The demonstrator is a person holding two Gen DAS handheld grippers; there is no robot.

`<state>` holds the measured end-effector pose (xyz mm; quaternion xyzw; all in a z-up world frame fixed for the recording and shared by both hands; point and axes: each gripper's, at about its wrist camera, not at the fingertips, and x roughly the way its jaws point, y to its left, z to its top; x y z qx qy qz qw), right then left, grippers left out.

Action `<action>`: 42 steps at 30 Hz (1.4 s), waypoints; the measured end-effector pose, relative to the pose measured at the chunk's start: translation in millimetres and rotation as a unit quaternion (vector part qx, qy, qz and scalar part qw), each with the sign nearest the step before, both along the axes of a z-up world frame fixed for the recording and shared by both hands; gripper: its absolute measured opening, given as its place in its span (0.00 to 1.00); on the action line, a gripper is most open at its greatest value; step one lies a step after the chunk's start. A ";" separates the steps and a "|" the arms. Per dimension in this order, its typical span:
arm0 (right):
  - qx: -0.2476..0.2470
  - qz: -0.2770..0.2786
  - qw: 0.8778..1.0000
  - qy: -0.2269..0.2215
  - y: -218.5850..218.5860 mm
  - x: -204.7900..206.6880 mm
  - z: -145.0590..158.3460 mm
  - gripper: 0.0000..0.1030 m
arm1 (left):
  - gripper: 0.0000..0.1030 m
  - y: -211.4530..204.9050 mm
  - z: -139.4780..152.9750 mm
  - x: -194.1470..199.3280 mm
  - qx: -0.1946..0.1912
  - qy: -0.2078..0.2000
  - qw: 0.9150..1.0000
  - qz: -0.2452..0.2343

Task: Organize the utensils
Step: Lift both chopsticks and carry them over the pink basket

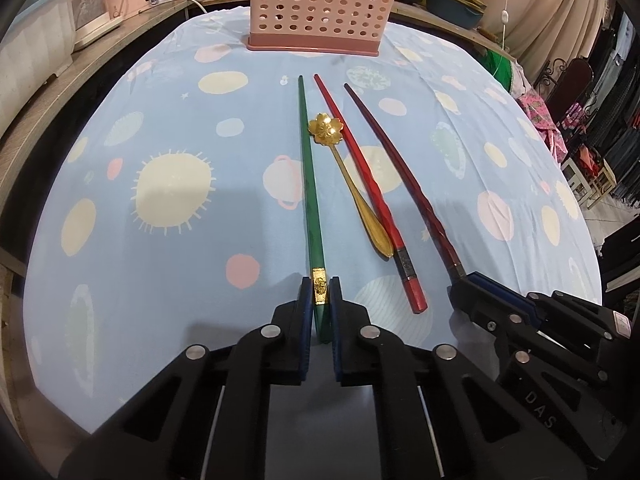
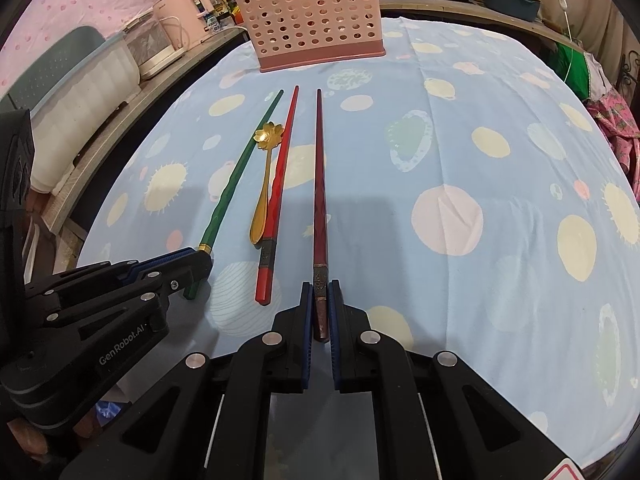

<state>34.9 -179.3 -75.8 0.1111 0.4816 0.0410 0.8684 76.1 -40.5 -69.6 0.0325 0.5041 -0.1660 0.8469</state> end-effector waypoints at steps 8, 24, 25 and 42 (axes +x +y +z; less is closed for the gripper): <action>-0.011 -0.005 1.000 -0.029 -2.3 -7.7 18.8 0.07 | 0.07 4.3 15.7 -1.5 -0.011 -0.015 1.000 0.006; 0.013 -0.031 0.993 -0.112 -27.4 -4.0 94.2 0.07 | 0.07 19.5 90.3 11.5 -0.061 -0.078 0.995 0.023; 0.014 -0.033 0.992 -0.120 -29.6 -2.4 101.4 0.07 | 0.07 20.5 95.2 12.9 -0.064 -0.081 0.994 0.025; 0.026 -0.054 0.979 -0.194 -58.2 49.9 173.6 0.07 | 0.07 34.7 178.5 70.1 -0.080 -0.163 0.982 0.050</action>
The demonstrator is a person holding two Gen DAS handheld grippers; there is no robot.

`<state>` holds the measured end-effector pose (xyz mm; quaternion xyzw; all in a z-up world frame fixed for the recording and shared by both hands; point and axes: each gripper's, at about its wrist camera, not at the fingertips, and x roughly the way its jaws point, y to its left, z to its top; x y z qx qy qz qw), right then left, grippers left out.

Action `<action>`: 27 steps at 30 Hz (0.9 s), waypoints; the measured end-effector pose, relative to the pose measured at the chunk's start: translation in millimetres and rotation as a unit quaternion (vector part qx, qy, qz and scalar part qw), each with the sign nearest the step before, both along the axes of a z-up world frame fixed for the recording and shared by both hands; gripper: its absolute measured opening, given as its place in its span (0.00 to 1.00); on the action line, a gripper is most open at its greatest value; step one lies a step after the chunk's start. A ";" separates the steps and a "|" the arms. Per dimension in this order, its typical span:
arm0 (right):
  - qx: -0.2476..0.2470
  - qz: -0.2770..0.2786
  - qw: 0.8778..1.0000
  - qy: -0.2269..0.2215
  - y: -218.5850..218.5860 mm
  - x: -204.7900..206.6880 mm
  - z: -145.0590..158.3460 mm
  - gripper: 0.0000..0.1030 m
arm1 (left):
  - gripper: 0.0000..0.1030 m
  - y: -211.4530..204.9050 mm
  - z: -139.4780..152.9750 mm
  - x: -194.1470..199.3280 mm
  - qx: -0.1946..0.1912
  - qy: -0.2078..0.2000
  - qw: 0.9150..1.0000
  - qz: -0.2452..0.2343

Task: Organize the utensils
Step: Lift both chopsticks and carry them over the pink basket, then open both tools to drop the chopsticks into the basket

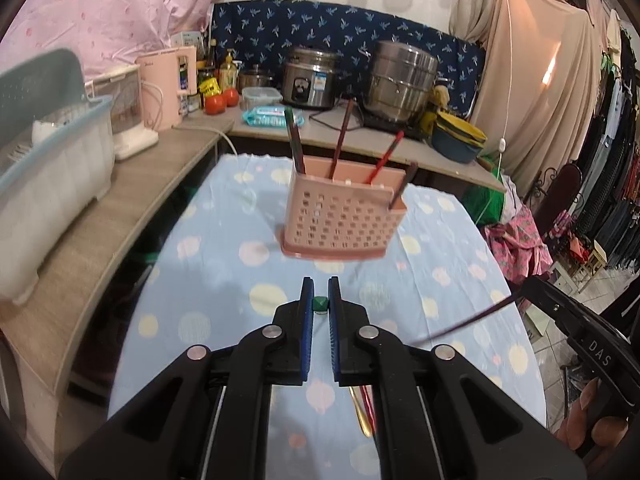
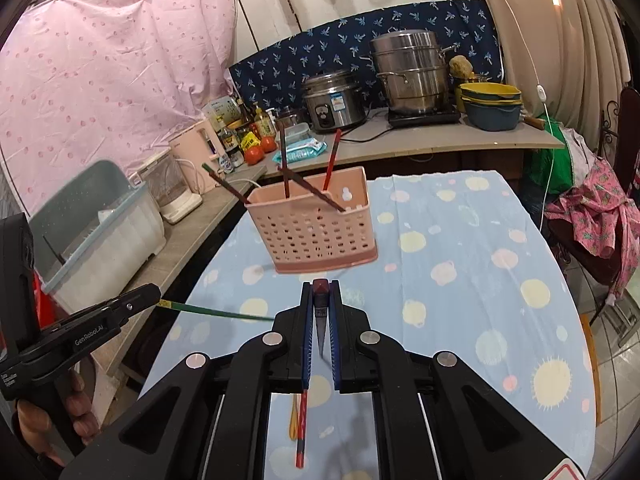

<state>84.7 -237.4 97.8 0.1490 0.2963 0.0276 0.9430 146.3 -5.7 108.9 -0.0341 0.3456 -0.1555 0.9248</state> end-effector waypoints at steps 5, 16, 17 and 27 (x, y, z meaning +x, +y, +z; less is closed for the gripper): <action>0.002 -0.004 1.000 -0.015 -5.8 16.0 15.6 0.07 | 0.07 -5.2 14.8 18.3 0.003 -0.014 1.000 -0.002; 0.018 -0.030 0.996 -0.081 -38.6 56.3 68.7 0.07 | 0.07 -16.8 73.5 52.8 -0.005 -0.081 0.997 -0.001; 0.017 -0.033 0.995 -0.089 -41.8 60.2 75.4 0.07 | 0.07 -18.1 80.2 55.4 -0.007 -0.089 0.996 -0.001; 0.019 -0.062 0.983 -0.171 -68.3 106.1 139.2 0.07 | 0.07 -38.0 140.5 101.2 -0.012 -0.163 0.987 0.002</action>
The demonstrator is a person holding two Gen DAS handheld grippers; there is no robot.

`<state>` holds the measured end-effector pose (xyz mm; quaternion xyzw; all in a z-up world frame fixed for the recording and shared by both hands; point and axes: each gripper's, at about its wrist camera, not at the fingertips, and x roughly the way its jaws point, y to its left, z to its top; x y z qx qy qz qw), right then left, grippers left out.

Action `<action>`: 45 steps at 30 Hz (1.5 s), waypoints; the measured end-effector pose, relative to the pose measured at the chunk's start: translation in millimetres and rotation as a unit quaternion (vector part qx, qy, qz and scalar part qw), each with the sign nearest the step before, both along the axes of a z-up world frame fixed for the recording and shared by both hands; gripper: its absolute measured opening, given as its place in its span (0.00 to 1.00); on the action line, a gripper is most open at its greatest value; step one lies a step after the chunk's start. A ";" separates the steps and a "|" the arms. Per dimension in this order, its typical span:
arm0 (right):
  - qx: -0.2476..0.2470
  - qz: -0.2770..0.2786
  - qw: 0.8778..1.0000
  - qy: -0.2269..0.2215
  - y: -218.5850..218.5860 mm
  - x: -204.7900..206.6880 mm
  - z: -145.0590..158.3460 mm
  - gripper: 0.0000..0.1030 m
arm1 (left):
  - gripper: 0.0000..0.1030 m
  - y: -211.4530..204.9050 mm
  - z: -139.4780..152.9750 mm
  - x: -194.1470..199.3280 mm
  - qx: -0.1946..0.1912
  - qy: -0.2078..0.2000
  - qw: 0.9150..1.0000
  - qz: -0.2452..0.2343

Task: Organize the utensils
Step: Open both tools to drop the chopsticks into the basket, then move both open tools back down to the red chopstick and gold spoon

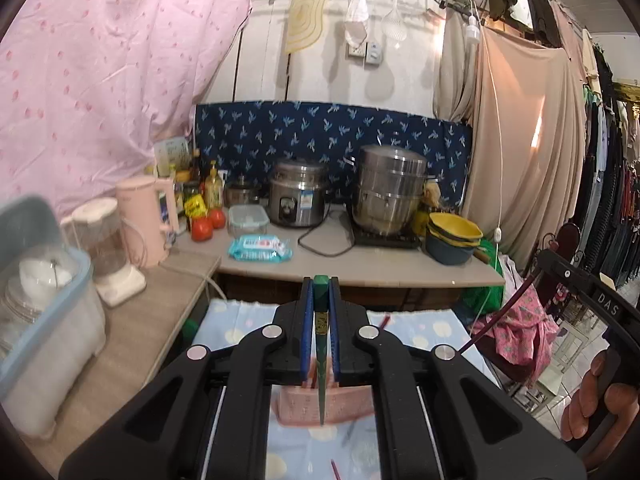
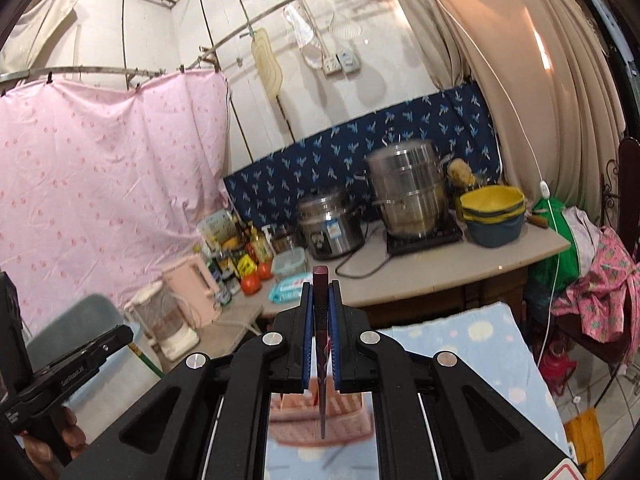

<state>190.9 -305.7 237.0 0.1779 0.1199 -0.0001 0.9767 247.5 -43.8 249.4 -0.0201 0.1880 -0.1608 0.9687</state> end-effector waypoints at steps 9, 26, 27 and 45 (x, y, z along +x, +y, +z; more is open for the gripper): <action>0.001 0.025 1.000 0.006 12.9 59.4 4.7 0.07 | 0.07 -2.8 9.9 44.6 -0.009 -0.011 1.000 0.014; 0.008 0.048 0.993 0.108 35.8 114.0 -80.1 0.07 | 0.07 -4.5 -58.3 91.5 0.004 0.067 0.997 0.028; 0.008 0.048 0.993 0.112 35.9 114.8 -83.5 0.07 | 0.07 -4.0 -61.9 93.0 0.004 0.072 0.997 0.029; 0.009 0.037 0.992 0.122 37.7 107.5 -93.2 0.21 | 0.34 6.4 -75.2 89.1 0.003 0.089 0.994 0.061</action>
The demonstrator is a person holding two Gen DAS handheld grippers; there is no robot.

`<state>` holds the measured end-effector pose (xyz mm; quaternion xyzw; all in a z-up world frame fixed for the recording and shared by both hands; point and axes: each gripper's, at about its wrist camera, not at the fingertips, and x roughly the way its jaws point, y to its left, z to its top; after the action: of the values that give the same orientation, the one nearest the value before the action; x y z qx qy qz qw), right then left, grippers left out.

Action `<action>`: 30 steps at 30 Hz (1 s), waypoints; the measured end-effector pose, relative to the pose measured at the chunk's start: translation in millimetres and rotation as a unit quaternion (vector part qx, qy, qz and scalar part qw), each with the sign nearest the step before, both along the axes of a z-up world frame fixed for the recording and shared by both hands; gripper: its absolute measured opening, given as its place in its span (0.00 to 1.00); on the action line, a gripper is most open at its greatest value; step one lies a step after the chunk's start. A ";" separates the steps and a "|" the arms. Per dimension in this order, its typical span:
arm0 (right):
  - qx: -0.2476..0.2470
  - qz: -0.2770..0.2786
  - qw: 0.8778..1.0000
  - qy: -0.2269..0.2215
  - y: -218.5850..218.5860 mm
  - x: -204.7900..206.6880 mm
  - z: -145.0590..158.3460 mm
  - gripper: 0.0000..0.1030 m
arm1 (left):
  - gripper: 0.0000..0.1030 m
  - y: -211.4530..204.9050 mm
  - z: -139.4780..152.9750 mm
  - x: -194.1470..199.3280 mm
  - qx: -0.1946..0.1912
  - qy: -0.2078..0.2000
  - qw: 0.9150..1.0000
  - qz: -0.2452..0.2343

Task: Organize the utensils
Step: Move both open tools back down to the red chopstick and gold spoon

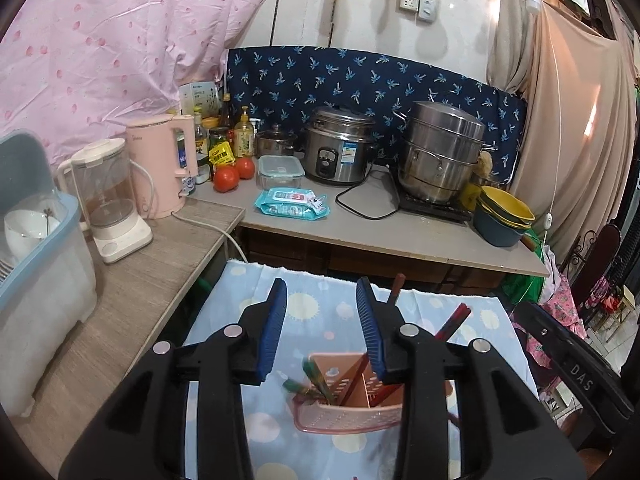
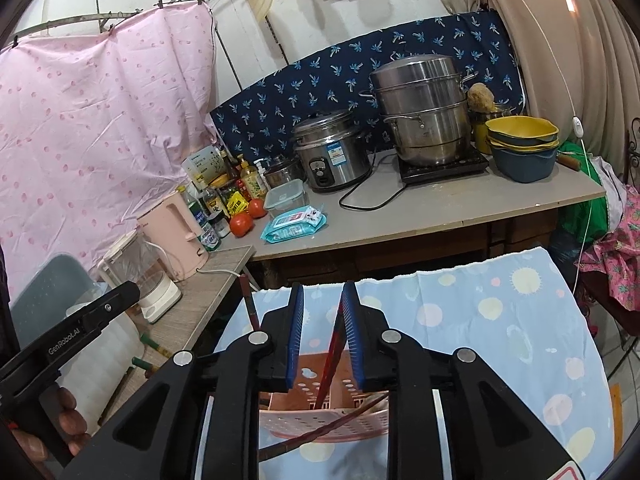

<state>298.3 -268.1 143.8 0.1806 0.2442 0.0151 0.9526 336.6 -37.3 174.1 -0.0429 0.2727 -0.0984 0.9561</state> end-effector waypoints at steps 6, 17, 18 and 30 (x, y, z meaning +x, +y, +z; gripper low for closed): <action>-0.002 0.001 1.000 0.000 2.4 -11.3 1.8 0.22 | 0.34 1.8 -2.2 -9.9 0.002 0.004 1.000 0.001; -0.004 0.009 1.000 0.008 12.3 -43.6 -4.6 0.22 | 0.34 6.9 -7.4 -38.5 0.004 0.012 1.000 -0.001; -0.003 0.009 1.000 0.009 12.9 -46.8 -5.1 0.22 | 0.34 6.7 -7.8 -41.3 0.004 0.012 1.000 -0.002; -0.004 0.016 0.999 0.030 24.4 -94.6 -24.8 0.22 | 0.34 11.3 -25.8 -82.5 0.011 0.029 0.999 -0.009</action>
<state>203.7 -243.6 119.0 0.1728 0.2755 0.0240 0.9453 254.0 -26.0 148.3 -0.0324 0.3021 -0.1027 0.9472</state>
